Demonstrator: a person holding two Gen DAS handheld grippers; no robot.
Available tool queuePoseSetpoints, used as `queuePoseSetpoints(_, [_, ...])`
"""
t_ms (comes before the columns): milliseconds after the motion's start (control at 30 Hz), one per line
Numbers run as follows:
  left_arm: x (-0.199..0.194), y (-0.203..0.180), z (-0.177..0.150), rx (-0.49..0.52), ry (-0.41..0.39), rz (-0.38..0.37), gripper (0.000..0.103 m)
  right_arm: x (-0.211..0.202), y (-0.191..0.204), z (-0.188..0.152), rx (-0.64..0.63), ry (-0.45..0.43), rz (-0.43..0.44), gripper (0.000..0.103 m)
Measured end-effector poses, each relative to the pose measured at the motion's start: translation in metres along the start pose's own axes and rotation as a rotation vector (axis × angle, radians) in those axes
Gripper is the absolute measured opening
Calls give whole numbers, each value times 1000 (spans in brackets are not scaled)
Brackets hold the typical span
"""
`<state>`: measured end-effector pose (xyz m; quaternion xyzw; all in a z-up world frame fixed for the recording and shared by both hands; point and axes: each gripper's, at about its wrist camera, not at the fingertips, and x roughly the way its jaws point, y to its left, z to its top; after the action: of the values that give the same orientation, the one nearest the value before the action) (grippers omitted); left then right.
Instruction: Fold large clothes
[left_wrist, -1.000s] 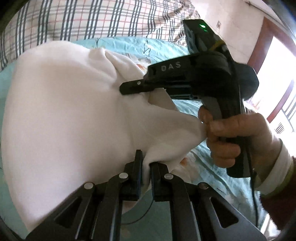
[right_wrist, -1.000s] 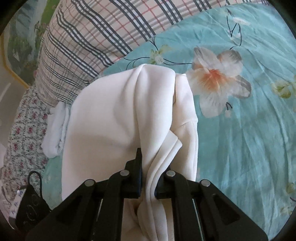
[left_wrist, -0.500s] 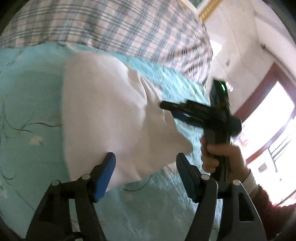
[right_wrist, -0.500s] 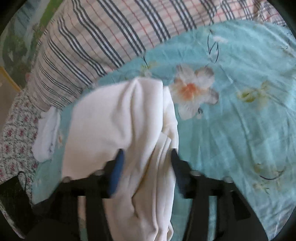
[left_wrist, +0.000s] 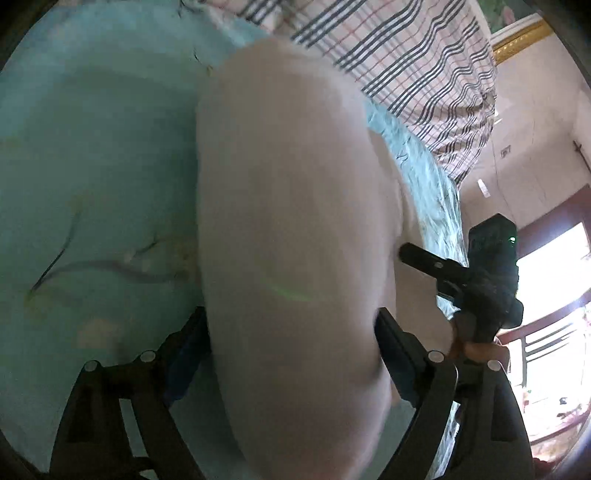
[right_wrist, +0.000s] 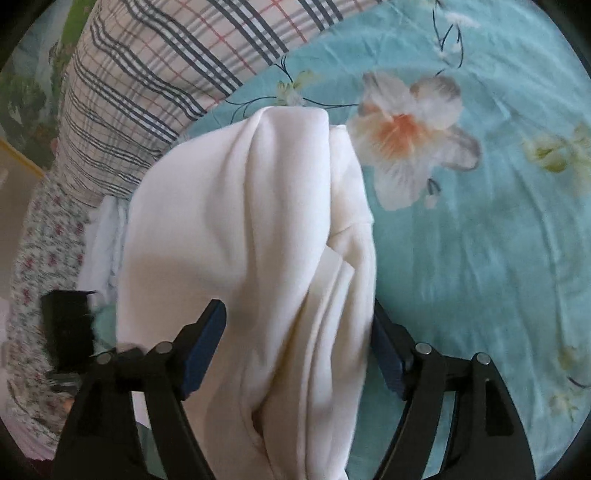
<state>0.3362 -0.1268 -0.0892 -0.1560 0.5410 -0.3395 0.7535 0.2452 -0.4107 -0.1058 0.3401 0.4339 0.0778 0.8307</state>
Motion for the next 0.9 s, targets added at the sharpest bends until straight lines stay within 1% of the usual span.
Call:
queuePoseSetpoints(33, [7, 6, 5, -4, 6, -30, 86, 2, -3, 1, 15, 6, 23, 74])
queuePoseSetpoints(67, [11, 10, 7, -10, 1, -43, 81, 4, -5, 2, 21, 10, 32, 67])
queuePoseSetpoints(100, [13, 11, 10, -3, -8, -41, 73, 6, -4, 2, 16, 18, 27, 45])
queuePoseSetpoints(133, [15, 8, 11, 22, -15, -22, 68, 12, -5, 1, 24, 47, 40, 33])
queuePoseSetpoints(200, [13, 3, 9, 46, -33, -2, 55, 16, -6, -1, 53, 60, 76, 25])
queuePoseSetpoints(233, [7, 1, 6, 51, -53, -12, 52, 14, -3, -3, 48, 54, 76, 22])
queuePoseSetpoints(267, [2, 0, 3, 51, -64, -25, 46, 10, 3, -5, 40, 42, 80, 20])
queuePoseSetpoints(300, [-5, -1, -1, 48, -73, -33, 44, 5, 8, -8, 36, 31, 92, 19])
queuePoseSetpoints(367, [-22, -4, -9, 49, -96, -33, 43, -4, 28, -17, 10, 13, 113, 19])
queuePoseSetpoints(433, [-54, -3, -27, 56, -132, -28, 43, -8, 48, -31, -16, 10, 138, 19])
queuePoseSetpoints(500, [-82, 2, -44, 51, -149, -32, 43, -8, 71, -49, -39, 17, 198, 18])
queuePoseSetpoints(533, [-104, 8, -58, 48, -159, -25, 43, -6, 84, -59, -49, 26, 235, 18])
queuePoseSetpoints(567, [-115, 11, -65, 44, -165, -18, 43, -3, 92, -65, -56, 34, 261, 18])
queuePoseSetpoints(633, [-146, 24, -87, 23, -178, 4, 43, 9, 119, -84, -86, 63, 321, 18])
queuePoseSetpoints(733, [-178, 41, -113, -11, -184, 65, 44, 37, 144, -105, -112, 126, 371, 18])
queuePoseSetpoints(833, [-189, 62, -136, -64, -186, 117, 45, 66, 157, -124, -118, 188, 378, 19])
queuePoseSetpoints(900, [-182, 81, -150, -106, -164, 150, 49, 83, 158, -136, -115, 223, 345, 20])
